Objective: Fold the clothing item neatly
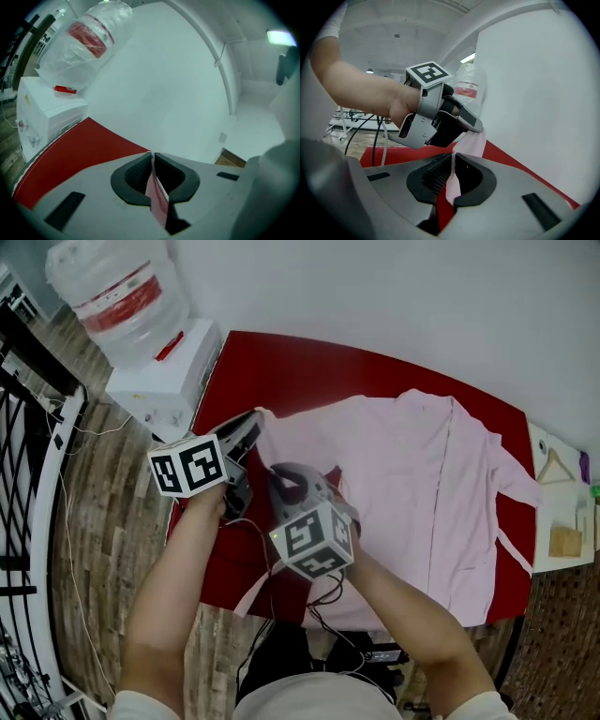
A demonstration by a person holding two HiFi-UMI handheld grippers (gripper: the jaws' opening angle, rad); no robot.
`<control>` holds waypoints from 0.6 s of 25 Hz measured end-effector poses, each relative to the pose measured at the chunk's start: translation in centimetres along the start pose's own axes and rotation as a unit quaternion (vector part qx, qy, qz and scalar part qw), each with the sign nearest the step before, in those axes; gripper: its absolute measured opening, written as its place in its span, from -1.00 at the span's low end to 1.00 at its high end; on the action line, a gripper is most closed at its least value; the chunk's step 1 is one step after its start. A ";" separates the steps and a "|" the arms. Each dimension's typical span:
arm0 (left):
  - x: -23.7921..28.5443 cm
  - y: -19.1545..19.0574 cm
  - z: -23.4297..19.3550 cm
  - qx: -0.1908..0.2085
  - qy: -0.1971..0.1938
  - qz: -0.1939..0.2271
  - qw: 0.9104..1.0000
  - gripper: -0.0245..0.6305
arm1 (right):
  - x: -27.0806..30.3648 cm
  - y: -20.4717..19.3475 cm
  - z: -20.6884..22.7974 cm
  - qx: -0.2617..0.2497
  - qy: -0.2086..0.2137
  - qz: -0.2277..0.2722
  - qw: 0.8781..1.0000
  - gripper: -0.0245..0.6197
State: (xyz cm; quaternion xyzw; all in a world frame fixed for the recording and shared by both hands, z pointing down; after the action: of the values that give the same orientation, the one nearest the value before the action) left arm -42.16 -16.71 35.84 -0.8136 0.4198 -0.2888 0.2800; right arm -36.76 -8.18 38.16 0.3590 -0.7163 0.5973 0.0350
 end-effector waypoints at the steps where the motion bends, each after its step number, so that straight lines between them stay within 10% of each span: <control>1: 0.6 -0.1 0.9 0.004 -0.003 -0.001 1.000 -0.85 | -0.7 -0.2 0.6 0.006 -0.005 0.003 1.000 -0.82; 15: 8.8 -4.2 13.7 0.087 -0.032 -0.042 0.995 -0.85 | -10.6 -5.3 7.9 0.061 -0.047 0.022 0.997 -0.82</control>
State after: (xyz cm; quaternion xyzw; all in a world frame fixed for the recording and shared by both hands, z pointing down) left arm -26.08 -19.18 31.60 -0.8120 0.3495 -0.3095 0.3503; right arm -23.02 -10.28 35.24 0.3719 -0.6872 0.6231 -0.0336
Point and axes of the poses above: the fingertips, and each gripper's own axes: x forward along the fingers, z to its right, y out of its top, the point moved 1 cm from there along -x, backward along the fingers, and after that the axes turned 4 degrees about -x, right-handed, at the moved point
